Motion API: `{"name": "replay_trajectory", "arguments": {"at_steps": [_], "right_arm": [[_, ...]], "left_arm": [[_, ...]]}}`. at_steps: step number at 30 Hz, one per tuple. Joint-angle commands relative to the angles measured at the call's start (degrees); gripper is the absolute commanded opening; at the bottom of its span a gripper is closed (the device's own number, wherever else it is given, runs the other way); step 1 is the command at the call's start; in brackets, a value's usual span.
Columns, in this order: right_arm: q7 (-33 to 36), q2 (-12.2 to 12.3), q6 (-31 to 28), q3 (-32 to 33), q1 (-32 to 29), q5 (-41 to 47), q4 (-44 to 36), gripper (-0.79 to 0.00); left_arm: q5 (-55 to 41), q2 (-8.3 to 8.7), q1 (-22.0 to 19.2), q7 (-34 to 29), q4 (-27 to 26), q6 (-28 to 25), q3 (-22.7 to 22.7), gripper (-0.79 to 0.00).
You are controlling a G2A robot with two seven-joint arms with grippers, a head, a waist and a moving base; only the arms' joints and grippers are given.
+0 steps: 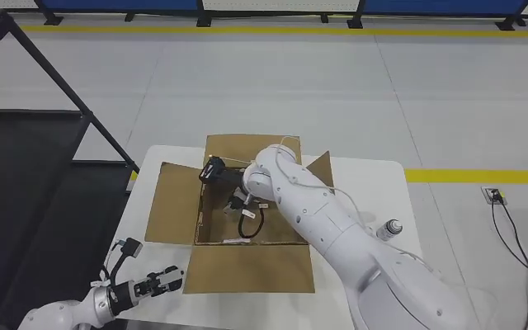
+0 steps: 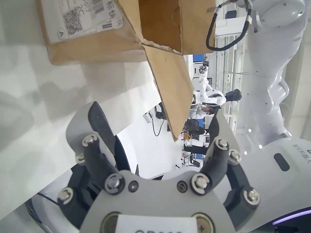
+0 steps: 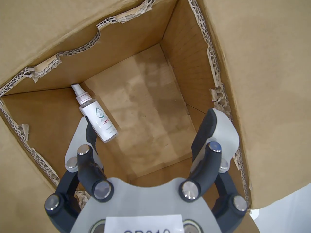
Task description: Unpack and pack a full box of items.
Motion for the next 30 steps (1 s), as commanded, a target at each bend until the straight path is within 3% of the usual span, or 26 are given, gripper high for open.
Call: {"name": "replay_trajectory", "arguments": {"at_steps": [1, 2, 3, 6, 7, 30], "right_arm": [[0.3, 0.2, -0.5, 0.3, -0.1, 0.0, -0.1, 0.0], [0.5, 0.3, -1.0, 0.4, -0.2, 0.0, -0.3, 0.0], [0.7, 0.4, -1.5, 0.5, -0.3, 0.0, -0.3, 0.0], [1.7, 0.5, -2.7, 0.6, -0.5, -0.1, -0.4, 0.0], [1.9, 0.5, -2.9, 0.7, -0.4, -0.2, -0.4, 0.0], [3.3, -3.3, -13.2, -1.1, -2.7, 0.5, 6.5, 0.0]], "left_arm": [[0.1, -0.11, 0.1, 1.5, -0.4, 0.0, 0.8, 0.0], [0.2, -0.17, 0.3, 2.0, -0.8, -0.1, 1.4, -0.299], [0.2, -0.22, 0.3, 2.4, -1.0, 0.0, 1.8, -0.437], [0.9, -0.23, 0.4, 2.7, -1.5, 0.1, 2.7, -0.668], [1.0, -0.21, 0.3, 2.6, -1.6, 0.0, 2.9, -0.785], [-2.9, 0.85, -0.7, -5.1, -0.3, 1.5, 3.2, -0.785]]}}
